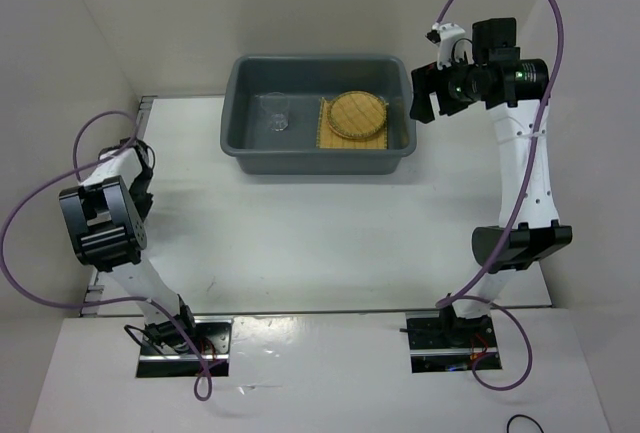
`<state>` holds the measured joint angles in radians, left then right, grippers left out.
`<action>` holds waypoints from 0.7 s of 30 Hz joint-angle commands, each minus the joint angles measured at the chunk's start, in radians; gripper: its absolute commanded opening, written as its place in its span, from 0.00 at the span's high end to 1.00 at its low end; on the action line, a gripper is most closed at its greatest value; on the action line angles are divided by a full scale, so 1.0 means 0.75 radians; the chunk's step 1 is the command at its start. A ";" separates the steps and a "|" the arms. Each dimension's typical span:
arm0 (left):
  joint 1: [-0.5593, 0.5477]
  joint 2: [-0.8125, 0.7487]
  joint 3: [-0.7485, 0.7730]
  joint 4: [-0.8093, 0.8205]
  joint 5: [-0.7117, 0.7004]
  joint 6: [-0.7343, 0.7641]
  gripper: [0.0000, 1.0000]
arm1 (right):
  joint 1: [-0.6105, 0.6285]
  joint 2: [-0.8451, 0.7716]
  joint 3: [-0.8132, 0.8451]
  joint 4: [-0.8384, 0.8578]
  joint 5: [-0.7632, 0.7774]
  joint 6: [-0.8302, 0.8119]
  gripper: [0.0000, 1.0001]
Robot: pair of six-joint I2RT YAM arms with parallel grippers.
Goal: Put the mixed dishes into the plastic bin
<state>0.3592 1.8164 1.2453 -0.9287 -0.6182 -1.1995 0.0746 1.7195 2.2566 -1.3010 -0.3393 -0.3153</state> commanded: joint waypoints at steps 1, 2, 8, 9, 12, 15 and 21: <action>0.004 -0.041 0.113 0.007 0.033 0.047 1.00 | 0.009 -0.063 -0.018 0.006 0.029 -0.003 0.16; 0.004 -0.084 0.161 0.043 0.055 0.071 1.00 | 0.009 -0.075 -0.019 0.006 0.029 -0.003 0.16; -0.076 -0.452 0.138 0.787 0.771 0.411 1.00 | 0.009 -0.076 -0.031 0.006 0.029 -0.003 0.16; -0.104 -0.452 0.174 0.932 0.840 0.468 1.00 | 0.009 -0.076 -0.031 0.006 0.029 -0.003 0.16; -0.260 -0.285 0.609 0.806 1.016 0.664 0.94 | 0.009 -0.088 -0.057 0.019 0.043 -0.003 0.16; -0.450 0.121 1.040 0.496 1.177 0.956 0.91 | 0.009 -0.102 -0.070 0.019 0.056 -0.003 0.16; -0.826 0.396 1.465 0.234 1.005 1.217 0.91 | 0.009 -0.163 -0.127 0.019 0.084 -0.003 0.16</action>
<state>-0.1791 2.0529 2.3215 -0.5720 0.1402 -0.4591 0.0746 1.6661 2.1792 -1.2984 -0.2939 -0.3153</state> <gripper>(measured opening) 0.198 0.841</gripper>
